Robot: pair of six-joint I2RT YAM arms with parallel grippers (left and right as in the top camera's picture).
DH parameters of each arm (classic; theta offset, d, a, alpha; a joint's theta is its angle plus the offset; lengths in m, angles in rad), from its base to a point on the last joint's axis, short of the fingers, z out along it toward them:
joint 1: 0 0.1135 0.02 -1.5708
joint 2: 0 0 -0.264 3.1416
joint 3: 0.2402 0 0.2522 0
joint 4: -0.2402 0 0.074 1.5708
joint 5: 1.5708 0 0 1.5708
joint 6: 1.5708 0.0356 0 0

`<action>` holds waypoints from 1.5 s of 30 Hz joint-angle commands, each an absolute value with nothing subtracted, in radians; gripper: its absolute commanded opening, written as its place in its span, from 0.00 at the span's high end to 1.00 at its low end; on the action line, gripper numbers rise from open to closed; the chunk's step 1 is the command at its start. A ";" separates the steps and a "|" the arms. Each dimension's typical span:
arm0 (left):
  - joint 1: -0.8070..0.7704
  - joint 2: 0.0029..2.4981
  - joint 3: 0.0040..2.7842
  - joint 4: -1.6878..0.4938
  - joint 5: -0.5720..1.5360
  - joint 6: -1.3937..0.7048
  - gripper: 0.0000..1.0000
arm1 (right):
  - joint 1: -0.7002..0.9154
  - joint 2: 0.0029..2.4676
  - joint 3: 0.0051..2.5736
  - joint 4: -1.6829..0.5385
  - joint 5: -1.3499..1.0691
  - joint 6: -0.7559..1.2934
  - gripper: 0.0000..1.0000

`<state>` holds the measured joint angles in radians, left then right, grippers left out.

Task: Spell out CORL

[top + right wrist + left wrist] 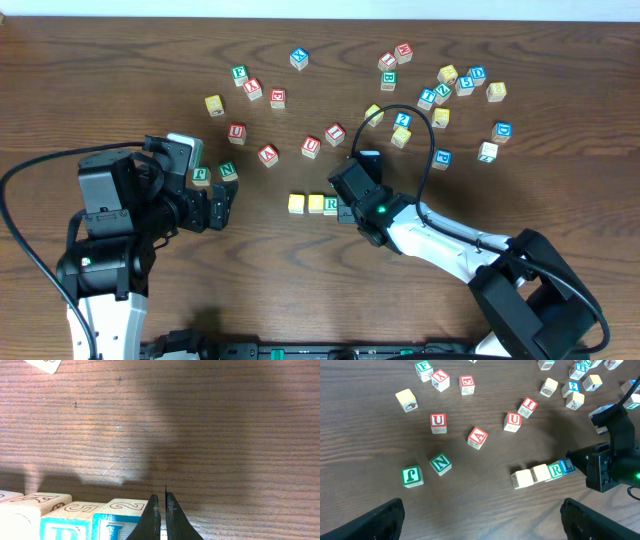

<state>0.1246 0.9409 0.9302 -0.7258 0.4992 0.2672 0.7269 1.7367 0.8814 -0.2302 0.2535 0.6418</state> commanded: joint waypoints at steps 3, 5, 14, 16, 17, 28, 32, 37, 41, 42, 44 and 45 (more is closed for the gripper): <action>0.128 0.940 0.954 -0.725 0.513 0.284 0.02 | 0.735 1.746 0.876 -0.226 0.250 0.630 0.99; 0.128 0.940 0.954 -0.725 0.513 0.283 0.02 | 0.735 1.746 0.876 -0.226 0.245 0.630 0.99; 0.128 0.940 0.954 -0.725 0.513 0.284 0.02 | 0.735 1.746 0.876 -0.224 0.245 0.630 0.99; 0.128 0.940 0.954 -0.725 0.513 0.284 0.02 | 0.735 1.746 0.876 -0.228 0.254 0.631 0.99; 0.128 0.940 0.954 -0.725 0.513 0.283 0.02 | 0.734 1.746 0.876 -0.227 0.247 0.630 0.99; 0.128 0.940 0.954 -0.725 0.513 0.284 0.02 | 0.733 1.746 0.876 -0.219 0.215 0.634 0.99; 0.128 0.940 0.954 -0.725 0.513 0.283 0.02 | 0.733 1.746 0.876 -0.216 0.202 0.635 0.99; 0.128 0.940 0.954 -0.725 0.513 0.284 0.02 | 0.733 1.746 0.876 -0.209 0.199 0.634 0.99; 0.128 0.940 0.954 -0.725 0.512 0.284 0.02 | 0.734 1.746 0.876 -0.204 0.187 0.635 0.99; 0.128 0.940 0.954 -0.725 0.513 0.284 0.02 | 0.734 1.746 0.876 -0.204 0.188 0.634 0.99; 0.128 0.940 0.954 -0.725 0.512 0.283 0.02 | 0.734 1.746 0.876 -0.205 0.188 0.634 0.99; 0.128 0.940 0.954 -0.725 0.512 0.284 0.02 | 0.734 1.746 0.876 -0.205 0.189 0.634 0.99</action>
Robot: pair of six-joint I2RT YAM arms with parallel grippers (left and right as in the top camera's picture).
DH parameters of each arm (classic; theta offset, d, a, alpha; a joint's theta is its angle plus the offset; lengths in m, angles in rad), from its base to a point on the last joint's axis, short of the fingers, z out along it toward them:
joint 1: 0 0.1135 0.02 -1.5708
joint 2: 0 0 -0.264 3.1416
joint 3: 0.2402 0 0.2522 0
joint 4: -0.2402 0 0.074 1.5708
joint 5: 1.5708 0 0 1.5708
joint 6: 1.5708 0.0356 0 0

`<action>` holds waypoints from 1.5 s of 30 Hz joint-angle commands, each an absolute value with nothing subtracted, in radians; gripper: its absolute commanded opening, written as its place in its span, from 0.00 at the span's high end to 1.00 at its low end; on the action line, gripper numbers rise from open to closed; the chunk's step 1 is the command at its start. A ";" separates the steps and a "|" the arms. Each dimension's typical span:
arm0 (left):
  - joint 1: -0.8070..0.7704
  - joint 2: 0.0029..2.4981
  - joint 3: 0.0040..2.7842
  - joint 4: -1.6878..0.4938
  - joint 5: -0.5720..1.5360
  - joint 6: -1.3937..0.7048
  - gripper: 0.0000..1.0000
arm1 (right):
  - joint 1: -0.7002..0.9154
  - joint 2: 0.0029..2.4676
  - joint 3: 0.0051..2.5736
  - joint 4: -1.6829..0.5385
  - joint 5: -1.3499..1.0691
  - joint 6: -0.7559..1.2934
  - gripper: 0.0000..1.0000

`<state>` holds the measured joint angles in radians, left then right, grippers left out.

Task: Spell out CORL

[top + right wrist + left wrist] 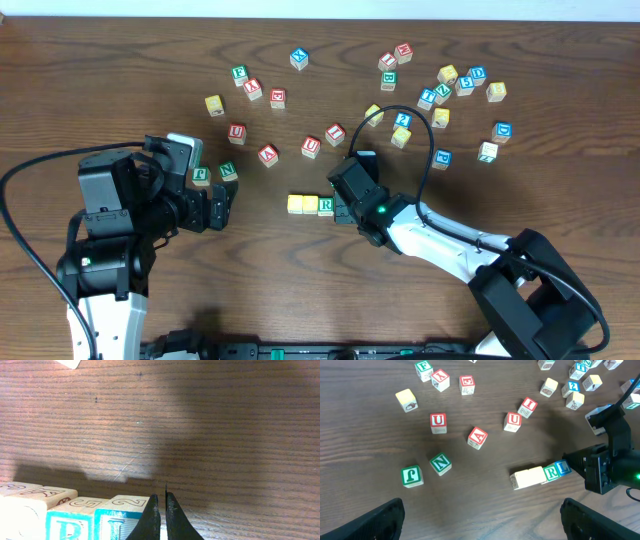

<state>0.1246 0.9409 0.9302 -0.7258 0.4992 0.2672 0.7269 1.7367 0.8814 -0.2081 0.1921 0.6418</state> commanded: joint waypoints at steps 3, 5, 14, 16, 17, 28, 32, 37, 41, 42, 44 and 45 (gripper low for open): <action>0.128 0.940 0.954 -0.725 0.513 0.284 0.02 | 0.733 1.746 0.876 -0.214 0.210 0.635 0.99; 0.128 0.940 0.954 -0.725 0.513 0.284 0.02 | 0.733 1.746 0.876 -0.230 0.243 0.643 0.99; 0.128 0.940 0.954 -0.725 0.513 0.283 0.02 | 0.678 1.746 0.876 -0.276 0.340 0.676 0.99; 0.128 0.940 0.954 -0.725 0.513 0.283 0.02 | 0.657 1.746 0.876 -0.260 0.339 0.676 0.99; 0.128 0.940 0.954 -0.725 0.512 0.284 0.02 | 0.648 1.746 0.878 -0.251 0.339 0.676 0.99; 0.128 0.940 0.954 -0.725 0.512 0.284 0.02 | 0.603 1.746 0.914 -0.204 0.311 0.675 0.99; 0.128 0.940 0.954 -0.725 0.513 0.284 0.02 | 0.603 1.746 0.917 -0.172 0.289 0.672 0.99; 0.128 0.940 0.954 -0.725 0.513 0.284 0.02 | 0.603 1.746 0.917 -0.171 0.284 0.664 0.99; 0.128 0.940 0.954 -0.725 0.513 0.284 0.02 | 0.604 1.746 0.917 -0.168 0.273 0.651 0.99; 0.128 0.940 0.954 -0.725 0.512 0.283 0.02 | 0.604 1.746 0.917 -0.167 0.270 0.648 0.99; 0.128 0.940 0.954 -0.725 0.512 0.284 0.02 | 0.604 1.746 0.917 -0.167 0.264 0.648 0.99; 0.128 0.940 0.954 -0.725 0.513 0.283 0.02 | 0.604 1.746 0.917 -0.163 0.253 0.640 0.99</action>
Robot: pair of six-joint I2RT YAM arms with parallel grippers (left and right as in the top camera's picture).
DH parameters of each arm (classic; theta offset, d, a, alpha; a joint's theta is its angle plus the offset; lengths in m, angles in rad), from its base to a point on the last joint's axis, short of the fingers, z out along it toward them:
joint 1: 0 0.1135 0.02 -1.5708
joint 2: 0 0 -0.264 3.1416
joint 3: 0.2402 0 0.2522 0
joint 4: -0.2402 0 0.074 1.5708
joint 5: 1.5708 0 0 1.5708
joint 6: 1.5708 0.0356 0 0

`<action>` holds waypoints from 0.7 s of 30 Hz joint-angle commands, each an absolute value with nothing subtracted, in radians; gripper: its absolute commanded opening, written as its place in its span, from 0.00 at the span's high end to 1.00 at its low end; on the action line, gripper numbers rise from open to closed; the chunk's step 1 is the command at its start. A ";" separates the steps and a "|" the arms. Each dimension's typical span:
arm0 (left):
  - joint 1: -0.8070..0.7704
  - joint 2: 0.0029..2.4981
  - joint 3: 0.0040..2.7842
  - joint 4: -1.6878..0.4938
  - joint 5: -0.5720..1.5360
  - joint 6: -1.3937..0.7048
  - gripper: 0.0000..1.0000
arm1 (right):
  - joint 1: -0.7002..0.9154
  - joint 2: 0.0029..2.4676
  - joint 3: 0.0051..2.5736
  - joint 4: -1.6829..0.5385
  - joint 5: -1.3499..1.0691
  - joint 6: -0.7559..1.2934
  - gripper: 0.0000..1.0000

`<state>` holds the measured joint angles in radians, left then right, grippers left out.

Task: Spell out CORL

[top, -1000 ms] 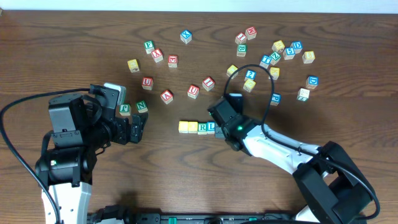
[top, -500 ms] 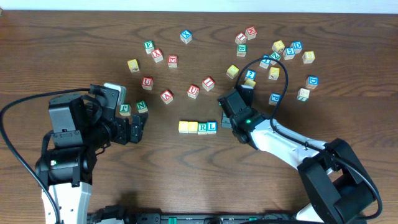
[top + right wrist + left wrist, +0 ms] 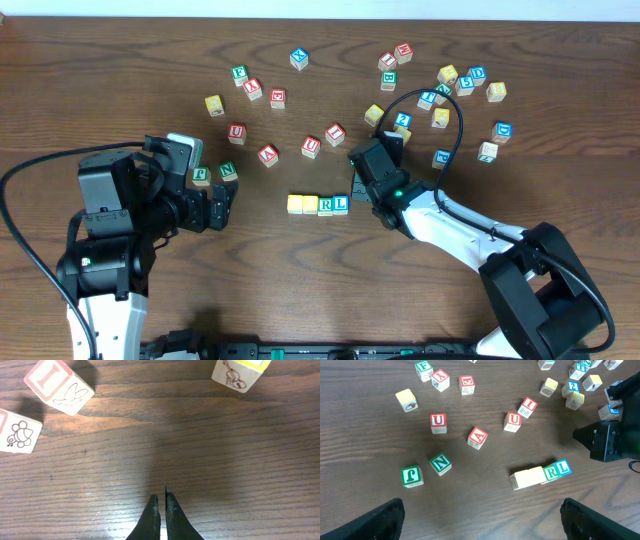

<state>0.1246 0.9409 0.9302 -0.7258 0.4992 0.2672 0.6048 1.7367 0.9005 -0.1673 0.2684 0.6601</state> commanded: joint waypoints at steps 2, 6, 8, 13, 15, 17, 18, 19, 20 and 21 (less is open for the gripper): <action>0.128 0.940 0.954 -0.725 0.513 0.284 0.02 | 0.604 1.746 0.917 -0.147 0.224 0.617 0.99; 0.128 0.940 0.954 -0.725 0.513 0.284 0.02 | 0.604 1.746 0.917 -0.140 0.195 0.611 0.99; 0.128 0.940 0.954 -0.725 0.513 0.284 0.02 | 0.604 1.746 0.917 -0.137 0.186 0.596 0.99; 0.128 0.940 0.954 -0.725 0.513 0.284 0.02 | 0.604 1.740 0.918 -0.119 0.111 0.546 0.99; 0.128 0.940 0.954 -0.725 0.513 0.283 0.02 | 0.604 1.729 0.918 -0.123 0.105 0.529 0.99; 0.128 0.940 0.954 -0.725 0.512 0.284 0.02 | 0.604 1.713 0.918 -0.126 0.096 0.513 0.99; 0.128 0.940 0.954 -0.725 0.512 0.284 0.02 | 0.604 1.705 0.918 -0.129 0.091 0.509 0.99; 0.128 0.940 0.954 -0.725 0.512 0.284 0.02 | 0.605 1.697 0.918 -0.131 0.088 0.503 0.99; 0.128 0.940 0.954 -0.725 0.513 0.284 0.02 | 0.609 1.686 0.918 -0.135 0.081 0.489 0.99; 0.128 0.940 0.954 -0.725 0.513 0.284 0.02 | 0.613 1.680 0.918 -0.139 0.079 0.482 0.99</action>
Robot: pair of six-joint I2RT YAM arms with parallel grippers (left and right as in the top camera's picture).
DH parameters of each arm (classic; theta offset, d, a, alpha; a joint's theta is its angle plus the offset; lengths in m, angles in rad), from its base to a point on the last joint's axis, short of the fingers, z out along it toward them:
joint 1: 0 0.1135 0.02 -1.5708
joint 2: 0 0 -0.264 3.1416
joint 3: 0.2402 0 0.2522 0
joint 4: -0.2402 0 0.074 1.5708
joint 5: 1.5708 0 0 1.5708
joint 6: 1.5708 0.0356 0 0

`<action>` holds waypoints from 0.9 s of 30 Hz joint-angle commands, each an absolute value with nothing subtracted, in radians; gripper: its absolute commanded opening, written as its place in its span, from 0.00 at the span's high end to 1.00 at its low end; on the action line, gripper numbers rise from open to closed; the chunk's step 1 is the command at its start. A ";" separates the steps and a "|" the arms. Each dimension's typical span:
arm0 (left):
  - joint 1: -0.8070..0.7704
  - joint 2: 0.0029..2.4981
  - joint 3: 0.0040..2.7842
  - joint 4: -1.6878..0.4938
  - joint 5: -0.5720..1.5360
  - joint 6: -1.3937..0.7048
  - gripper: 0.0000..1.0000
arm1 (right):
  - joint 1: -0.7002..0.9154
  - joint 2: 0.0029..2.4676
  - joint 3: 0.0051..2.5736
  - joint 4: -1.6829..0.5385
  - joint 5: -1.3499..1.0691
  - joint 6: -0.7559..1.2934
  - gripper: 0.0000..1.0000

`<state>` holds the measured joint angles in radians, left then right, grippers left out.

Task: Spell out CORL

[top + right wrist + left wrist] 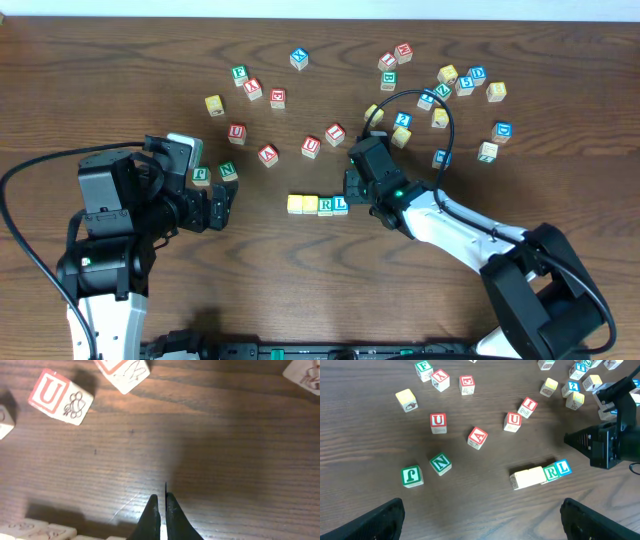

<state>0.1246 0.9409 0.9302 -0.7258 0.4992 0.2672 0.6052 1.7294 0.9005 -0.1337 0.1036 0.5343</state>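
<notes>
A row of four blocks lies mid-table: two yellow blocks (296, 204) on the left, then the green R block (326, 205) and the blue L block (341, 204). In the left wrist view the same row shows the R block (551, 472) and L block (562, 467) touching. My right gripper (352, 186) hovers just behind the L block, shut with nothing in it; its fingertips (161, 502) point at bare wood above the row's top edge. My left gripper (222, 206) stands open at the left, well away from the row.
Loose blocks lie scattered behind the row: red U (311, 146), red A (268, 154), green N (228, 170), green J (202, 175), another red U (236, 131), and a cluster of several blocks at the back right (445, 90).
My right gripper has moved slightly toward the row of blocks; the row's top edge now shows at the bottom of the right wrist view. The blocks and left arm are unchanged.
My shut right gripper was low against the right end of the row, at the L block. It was then still there with the row shifted slightly left and tightened. Afterwards it stood back clear of the row, and now sits just behind the L block.
</notes>
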 commanded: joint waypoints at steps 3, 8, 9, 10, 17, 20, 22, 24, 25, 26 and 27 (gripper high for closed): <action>0.128 0.940 0.954 -0.725 0.513 0.284 0.02 | 0.636 1.651 0.918 -0.154 0.079 0.451 0.99; 0.128 0.940 0.954 -0.725 0.513 0.284 0.02 | 0.684 1.616 0.918 -0.165 0.079 0.402 0.99; 0.128 0.940 0.954 -0.725 0.513 0.283 0.02 | 0.690 1.616 0.918 -0.170 0.075 0.401 0.99; 0.128 0.940 0.954 -0.725 0.512 0.284 0.02 | 0.697 1.616 0.918 -0.179 0.069 0.393 0.99; 0.128 0.940 0.954 -0.725 0.513 0.284 0.02 | 0.725 1.616 0.918 -0.254 0.060 0.387 0.99; 0.128 0.940 0.954 -0.725 0.513 0.284 0.02 | 0.760 1.616 0.918 -0.270 0.038 0.387 0.99; 0.128 0.940 0.954 -0.725 0.513 0.284 0.02 | 0.776 1.616 0.918 -0.270 0.038 0.387 0.99; 0.128 0.940 0.954 -0.725 0.513 0.284 0.02 | 0.793 1.616 0.918 -0.271 0.038 0.387 0.99; 0.128 0.940 0.954 -0.725 0.513 0.283 0.02 | 0.801 1.616 0.918 -0.273 0.038 0.387 0.99; 0.128 0.940 0.954 -0.725 0.512 0.284 0.02 | 0.810 1.616 0.918 -0.276 0.038 0.387 0.99; 0.128 0.940 0.954 -0.725 0.512 0.283 0.02 | 0.817 1.616 0.918 -0.280 0.038 0.387 0.99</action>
<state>0.1246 0.9409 0.9302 -0.7258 0.4992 0.2672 0.7895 1.6321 0.9028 -0.2710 0.0425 0.4004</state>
